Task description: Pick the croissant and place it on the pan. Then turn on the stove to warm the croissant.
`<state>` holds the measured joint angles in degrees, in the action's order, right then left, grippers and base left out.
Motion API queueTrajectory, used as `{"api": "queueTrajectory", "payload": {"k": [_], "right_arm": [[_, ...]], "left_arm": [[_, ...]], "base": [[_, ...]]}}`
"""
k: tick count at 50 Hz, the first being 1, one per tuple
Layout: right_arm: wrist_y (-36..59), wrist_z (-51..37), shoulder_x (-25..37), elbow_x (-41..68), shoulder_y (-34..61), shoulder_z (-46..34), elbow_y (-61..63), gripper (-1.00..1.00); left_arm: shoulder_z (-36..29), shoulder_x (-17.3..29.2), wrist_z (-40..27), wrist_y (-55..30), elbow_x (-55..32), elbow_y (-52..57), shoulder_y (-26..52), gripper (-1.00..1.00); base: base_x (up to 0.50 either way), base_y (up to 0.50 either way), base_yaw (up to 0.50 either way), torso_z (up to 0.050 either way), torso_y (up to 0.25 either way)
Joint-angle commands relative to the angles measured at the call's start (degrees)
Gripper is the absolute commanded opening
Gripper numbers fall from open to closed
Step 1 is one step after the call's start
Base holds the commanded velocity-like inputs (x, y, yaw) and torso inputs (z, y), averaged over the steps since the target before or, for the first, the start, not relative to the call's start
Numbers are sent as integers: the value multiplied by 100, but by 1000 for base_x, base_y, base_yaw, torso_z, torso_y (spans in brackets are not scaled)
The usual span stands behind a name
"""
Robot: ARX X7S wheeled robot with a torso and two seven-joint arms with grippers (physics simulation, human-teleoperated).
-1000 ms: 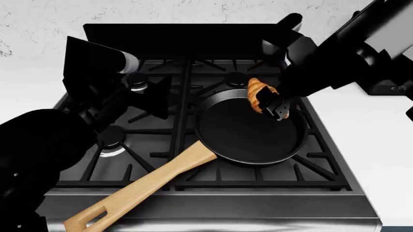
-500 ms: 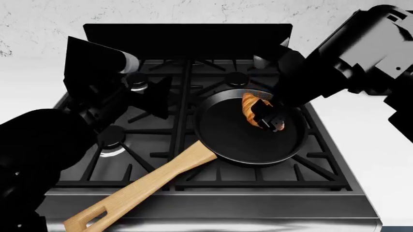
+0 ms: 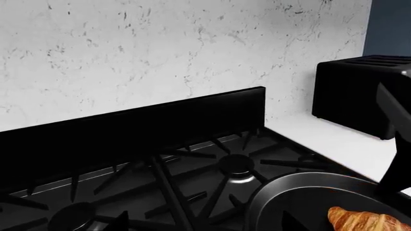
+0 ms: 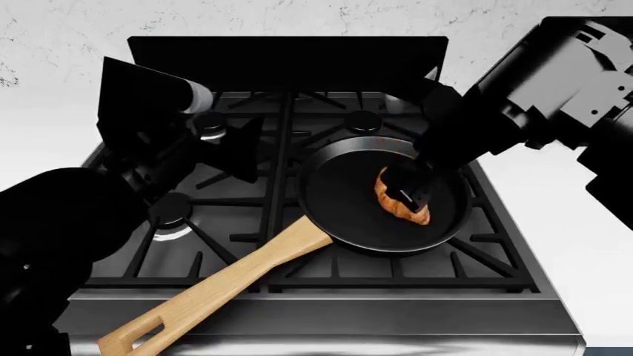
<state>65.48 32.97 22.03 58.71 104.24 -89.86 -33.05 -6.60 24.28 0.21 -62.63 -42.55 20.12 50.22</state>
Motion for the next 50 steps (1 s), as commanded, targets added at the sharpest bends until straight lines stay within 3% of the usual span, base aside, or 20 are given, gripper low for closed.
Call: {"api": "queueTrajectory", "payload": {"k": [1,14,32,41,50], "right_arm": [[45,-60,21,18,29,30,61,100],[531,-972,578,609,203,583,1137,100],[810,-3967,2077,2825,-128,2270,3572,100],[151,-5650,2669,3978,-425,2888,4704,100],[-1032,-7334,3310,4314,-1020,3331,5833,100]], "left_arm": [[-17,8,11,49,-11,-43,-13,100],[162,47,-88,-95,-235,201,-63,100],[656,42,-559,-659,-885,1038,-43,100],[931,46,-757,-832,-1197,1330,-97,100],[1010,99,-802,-788,-1257,1448,-193,100]], "base": [[0,0,0,0,0],[0,0,0,0,0],[0,0,0,0,0],[0,0,0,0,0],[0,0,0,0,0]]}}
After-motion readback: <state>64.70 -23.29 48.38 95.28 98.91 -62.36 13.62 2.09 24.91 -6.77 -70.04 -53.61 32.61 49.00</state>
